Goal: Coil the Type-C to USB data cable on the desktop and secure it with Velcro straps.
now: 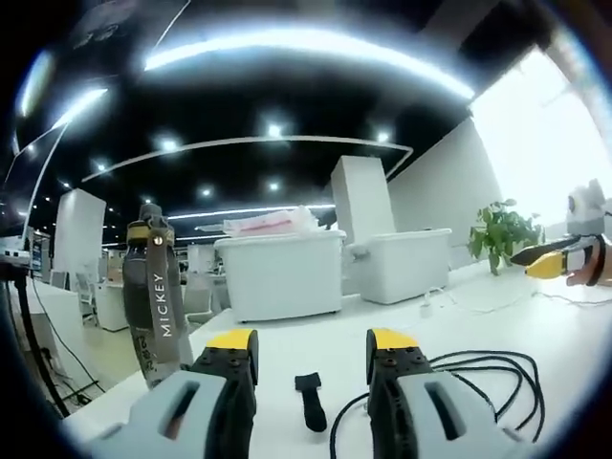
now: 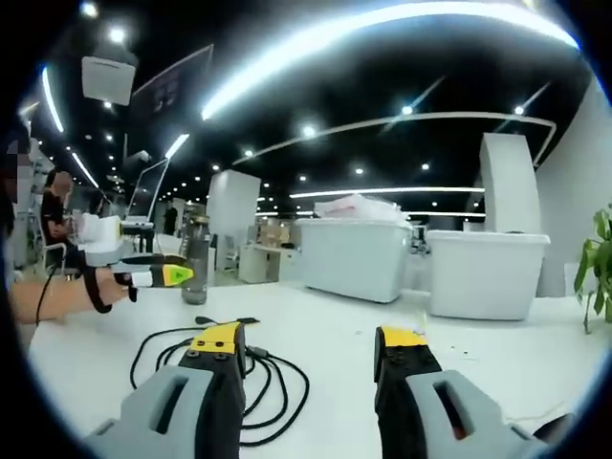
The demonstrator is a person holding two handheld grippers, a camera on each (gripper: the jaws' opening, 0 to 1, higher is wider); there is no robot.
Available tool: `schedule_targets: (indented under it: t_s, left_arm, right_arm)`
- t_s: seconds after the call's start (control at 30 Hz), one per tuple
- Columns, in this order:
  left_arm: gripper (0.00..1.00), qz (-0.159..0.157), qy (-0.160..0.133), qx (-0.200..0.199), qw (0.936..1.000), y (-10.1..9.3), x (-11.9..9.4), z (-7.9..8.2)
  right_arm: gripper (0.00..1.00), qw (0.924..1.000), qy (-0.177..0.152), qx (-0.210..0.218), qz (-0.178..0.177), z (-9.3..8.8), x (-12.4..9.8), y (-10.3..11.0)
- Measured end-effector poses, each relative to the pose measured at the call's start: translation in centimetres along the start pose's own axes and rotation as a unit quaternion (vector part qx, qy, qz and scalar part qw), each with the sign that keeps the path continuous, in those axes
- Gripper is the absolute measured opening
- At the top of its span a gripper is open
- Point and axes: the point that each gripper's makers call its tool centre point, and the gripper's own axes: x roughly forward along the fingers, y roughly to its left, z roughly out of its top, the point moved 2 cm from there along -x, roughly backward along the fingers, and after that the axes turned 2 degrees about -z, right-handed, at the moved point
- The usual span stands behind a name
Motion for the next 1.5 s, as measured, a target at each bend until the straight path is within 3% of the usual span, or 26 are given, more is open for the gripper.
schedule_targets:
  t_s: [0.43, 0.6, 0.8, 1.1, 1.37, 1.5]
  left_arm:
    - [0.44, -0.050, 0.020, 0.020, 0.9984, -0.6, 0.7, -2.3]
    - [0.43, -0.037, 0.033, 0.000, 0.9988, 0.5, 0.4, -3.3]
    - [0.43, -0.029, 0.034, 0.007, 0.9990, 0.6, 0.2, -3.2]
    - [0.43, -0.028, 0.029, 0.000, 0.9992, 0.5, 0.1, -2.9]
    - [0.43, -0.035, 0.026, 0.003, 0.9991, 0.0, 0.0, -2.6]
    - [0.43, -0.038, 0.027, 0.006, 0.9989, -0.2, 0.1, -2.5]
  right_arm:
    - [0.47, 0.9937, 0.070, 0.004, 0.088, -2.3, 3.9, 3.5]
    - [0.42, 0.9868, 0.101, -0.012, 0.126, -4.1, 5.6, 5.5]
    - [0.35, 0.9801, 0.137, -0.016, 0.143, -6.7, 8.1, 6.9]
    - [0.26, 0.9722, 0.171, -0.012, 0.160, -9.0, 10.8, 7.9]
    - [0.23, 0.9647, 0.197, -0.059, 0.164, -10.6, 11.4, 8.9]
    - [0.20, 0.9615, 0.214, -0.043, 0.166, -10.9, 11.7, 9.0]
